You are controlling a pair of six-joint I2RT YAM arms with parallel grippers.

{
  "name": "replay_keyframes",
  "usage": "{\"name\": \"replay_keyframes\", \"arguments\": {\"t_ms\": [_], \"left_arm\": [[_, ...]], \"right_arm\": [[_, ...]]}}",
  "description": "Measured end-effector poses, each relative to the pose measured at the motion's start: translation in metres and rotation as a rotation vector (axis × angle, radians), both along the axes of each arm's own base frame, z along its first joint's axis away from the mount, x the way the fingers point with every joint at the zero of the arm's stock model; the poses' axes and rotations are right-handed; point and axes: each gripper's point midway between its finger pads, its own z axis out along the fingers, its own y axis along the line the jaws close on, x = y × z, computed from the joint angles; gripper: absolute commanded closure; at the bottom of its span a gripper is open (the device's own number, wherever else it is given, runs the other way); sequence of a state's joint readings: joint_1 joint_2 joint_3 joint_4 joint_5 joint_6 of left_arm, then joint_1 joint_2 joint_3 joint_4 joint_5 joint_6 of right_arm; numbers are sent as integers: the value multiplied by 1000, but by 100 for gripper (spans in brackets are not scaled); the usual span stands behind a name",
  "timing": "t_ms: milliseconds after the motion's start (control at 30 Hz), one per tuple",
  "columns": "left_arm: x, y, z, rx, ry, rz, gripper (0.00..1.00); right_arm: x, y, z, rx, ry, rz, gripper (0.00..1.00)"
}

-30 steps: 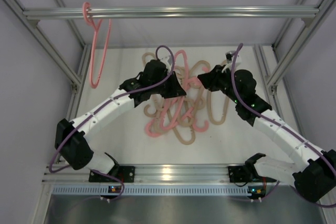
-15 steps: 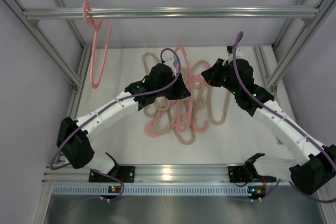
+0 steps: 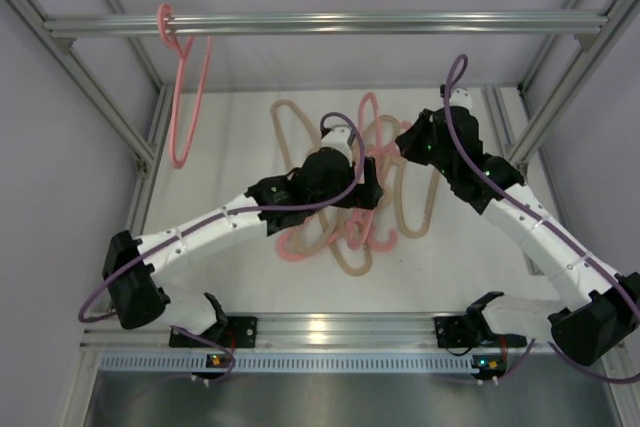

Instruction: Organize the hangers

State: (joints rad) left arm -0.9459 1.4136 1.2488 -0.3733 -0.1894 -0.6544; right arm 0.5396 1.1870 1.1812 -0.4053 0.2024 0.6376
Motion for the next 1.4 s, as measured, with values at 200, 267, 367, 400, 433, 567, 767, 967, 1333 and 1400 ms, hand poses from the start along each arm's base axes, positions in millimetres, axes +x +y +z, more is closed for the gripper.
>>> {"name": "replay_keyframes", "arguments": {"t_ms": [200, 267, 367, 400, 433, 567, 767, 967, 1333, 1400], "left_arm": [[-31, -23, 1, 139, -173, 23, 6], [-35, -33, 0, 203, -246, 53, 7], [-36, -43, -12, 306, -324, 89, 12], [-36, -44, -18, 346, -346, 100, 14], [-35, -46, -24, 384, -367, 112, 16], [-31, -46, -48, 521, -419, 149, 18], [-24, -34, -60, 623, -454, 198, 34], [-21, -29, -57, 635, -472, 229, 62], [-21, -23, -59, 662, -476, 242, 100], [-21, -23, -60, 661, -473, 239, 100]], "right_arm": [[1, -5, 1, -12, 26, -48, 100], [1, -5, 1, -15, 29, -55, 100], [0, -5, -3, -19, 42, -63, 100], [0, -5, -4, -19, 45, -66, 100], [-1, -6, -5, -22, 49, -68, 100], [-3, -6, -8, -25, 63, -73, 100], [-3, -5, -8, -19, 66, -78, 100], [-3, -5, -8, -13, 68, -80, 100], [-3, -6, -9, -15, 71, -87, 96], [-4, -6, -9, -15, 72, -85, 83]]}}
